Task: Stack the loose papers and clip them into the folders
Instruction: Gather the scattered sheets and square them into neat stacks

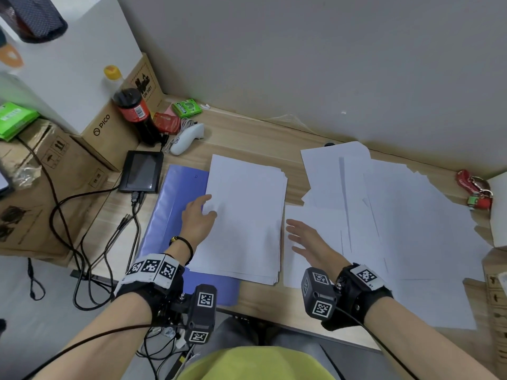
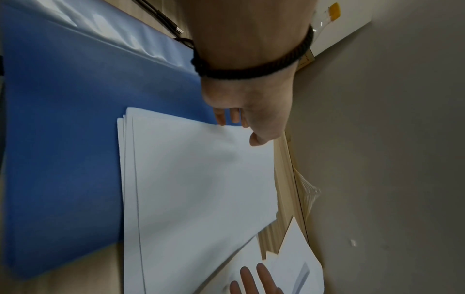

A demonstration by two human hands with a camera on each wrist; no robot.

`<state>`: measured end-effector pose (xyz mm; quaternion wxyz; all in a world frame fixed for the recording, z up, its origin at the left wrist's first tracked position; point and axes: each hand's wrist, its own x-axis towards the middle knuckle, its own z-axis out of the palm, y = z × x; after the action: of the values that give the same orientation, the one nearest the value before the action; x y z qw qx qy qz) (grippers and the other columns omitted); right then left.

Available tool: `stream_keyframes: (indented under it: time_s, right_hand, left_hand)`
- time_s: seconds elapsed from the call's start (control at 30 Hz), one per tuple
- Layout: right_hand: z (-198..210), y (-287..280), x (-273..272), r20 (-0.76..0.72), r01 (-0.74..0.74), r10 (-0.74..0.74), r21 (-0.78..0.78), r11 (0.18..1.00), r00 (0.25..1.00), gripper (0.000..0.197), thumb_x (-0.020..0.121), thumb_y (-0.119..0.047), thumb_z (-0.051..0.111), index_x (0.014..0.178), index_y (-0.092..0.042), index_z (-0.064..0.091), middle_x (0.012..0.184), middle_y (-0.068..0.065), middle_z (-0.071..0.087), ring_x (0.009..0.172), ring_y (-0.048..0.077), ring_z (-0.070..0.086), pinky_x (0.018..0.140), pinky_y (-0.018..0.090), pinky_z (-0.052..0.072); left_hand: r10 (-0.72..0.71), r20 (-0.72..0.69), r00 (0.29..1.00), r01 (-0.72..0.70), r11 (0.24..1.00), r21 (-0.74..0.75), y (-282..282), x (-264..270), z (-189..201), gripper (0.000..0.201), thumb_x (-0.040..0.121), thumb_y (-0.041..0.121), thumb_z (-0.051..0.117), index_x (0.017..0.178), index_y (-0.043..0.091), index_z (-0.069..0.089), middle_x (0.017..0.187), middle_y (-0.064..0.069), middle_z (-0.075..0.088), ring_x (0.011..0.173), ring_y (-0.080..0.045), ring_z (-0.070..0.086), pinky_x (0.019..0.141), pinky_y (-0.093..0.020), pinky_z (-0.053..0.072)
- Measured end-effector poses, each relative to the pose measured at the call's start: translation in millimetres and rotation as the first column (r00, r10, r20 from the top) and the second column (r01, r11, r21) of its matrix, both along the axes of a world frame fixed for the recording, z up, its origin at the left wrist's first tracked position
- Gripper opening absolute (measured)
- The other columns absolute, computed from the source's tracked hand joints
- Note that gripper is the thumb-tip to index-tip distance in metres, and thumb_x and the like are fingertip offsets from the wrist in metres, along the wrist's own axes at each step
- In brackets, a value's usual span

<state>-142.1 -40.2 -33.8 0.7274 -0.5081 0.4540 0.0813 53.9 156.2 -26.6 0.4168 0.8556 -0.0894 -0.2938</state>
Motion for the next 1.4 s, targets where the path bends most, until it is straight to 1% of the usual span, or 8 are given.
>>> stream_keyframes:
  time_s: [0.37,0.57,0.7,0.83,0.93,1.1,1.23,1.4]
  right_hand:
    - [5,-75,-137,-0.095,0.267,-0.276,-0.092,0.959,0.957,0.019,0.094,-0.015,0.054,0.110,-0.020,0.062,0.119,0.005,0.062,0.102,0.020,0.057,0.088,0.034,0.044]
    - [15,-143,-208,-0.158,0.361,-0.397,-0.218,0.907,0.904,0.021,0.095,-0.012,0.052,0.113,-0.021,0.060,0.120,0.002,0.055,0.108,0.017,0.049,0.090,0.032,0.040]
    - [13,-175,-237,-0.188,0.362,-0.417,-0.269,0.892,0.889,0.023,0.097,-0.016,0.050,0.116,-0.025,0.059,0.124,-0.002,0.051,0.120,0.013,0.043,0.093,0.029,0.036]
    - [3,-194,-244,-0.205,0.327,-0.400,-0.316,0.891,0.893,0.032,0.095,-0.015,0.052,0.127,-0.022,0.055,0.139,0.003,0.046,0.128,0.018,0.040,0.095,0.026,0.032]
    - [-4,-204,-239,-0.186,0.293,-0.372,-0.346,0.891,0.910,0.041,0.094,-0.018,0.056,0.134,-0.021,0.049,0.147,0.005,0.038,0.135,0.020,0.036,0.098,0.025,0.031]
    - [-15,-215,-225,-0.147,0.269,-0.346,-0.381,0.884,0.927,0.042,0.094,-0.018,0.056,0.134,-0.023,0.049,0.145,0.003,0.039,0.135,0.016,0.035,0.098,0.023,0.032]
    - [-21,-228,-216,-0.121,0.258,-0.342,-0.442,0.859,0.932,0.045,0.092,-0.019,0.057,0.136,-0.025,0.047,0.146,-0.001,0.038,0.133,0.014,0.035,0.101,0.025,0.034]
    - [-30,-236,-204,-0.236,0.085,-0.211,-0.452,0.888,0.949,0.049,0.092,-0.020,0.057,0.139,-0.024,0.045,0.158,0.001,0.012,0.144,0.017,0.018,0.114,0.034,0.026]
  left_hand:
    - [-0.253,-0.144,0.957,0.240,0.965,-0.104,-108,-83,10,0.038,0.094,0.007,0.050,0.130,0.020,0.053,0.136,0.000,0.046,0.111,-0.014,0.049,0.088,-0.026,0.038]
    - [-0.422,-0.270,0.866,0.412,0.906,-0.095,-169,-117,0,0.041,0.095,0.009,0.051,0.135,0.016,0.049,0.142,-0.004,0.047,0.130,-0.021,0.044,0.106,-0.033,0.038]
    - [-0.431,-0.261,0.864,0.441,0.897,-0.024,-200,-126,-8,0.047,0.095,0.010,0.051,0.141,0.017,0.044,0.152,-0.003,0.034,0.138,-0.020,0.033,0.099,-0.026,0.032]
    - [-0.404,-0.222,0.888,0.423,0.905,0.047,-216,-123,-18,0.053,0.095,0.007,0.051,0.145,0.016,0.037,0.155,-0.004,0.026,0.135,-0.021,0.034,0.091,-0.026,0.034]
    - [-0.483,-0.161,0.860,0.501,0.860,0.099,-227,-121,-24,0.060,0.096,0.008,0.050,0.151,0.017,0.026,0.160,-0.002,0.011,0.147,-0.021,0.014,0.109,-0.030,0.026]
    - [-0.700,-0.208,0.683,0.729,0.638,0.247,-238,-131,-35,0.064,0.100,0.016,0.044,0.154,0.021,0.010,0.161,0.002,-0.010,0.147,-0.021,-0.019,0.119,-0.039,0.005]
    - [-0.771,-0.216,0.599,0.798,0.553,0.238,-227,-138,-33,0.061,0.101,0.015,0.041,0.154,0.021,0.011,0.161,0.009,-0.005,0.146,-0.019,-0.020,0.118,-0.035,0.005]
    - [-0.720,-0.267,0.640,0.765,0.630,0.134,-206,-133,-29,0.050,0.100,0.015,0.042,0.148,0.027,0.032,0.158,0.013,0.018,0.148,-0.009,-0.006,0.113,-0.026,0.011]
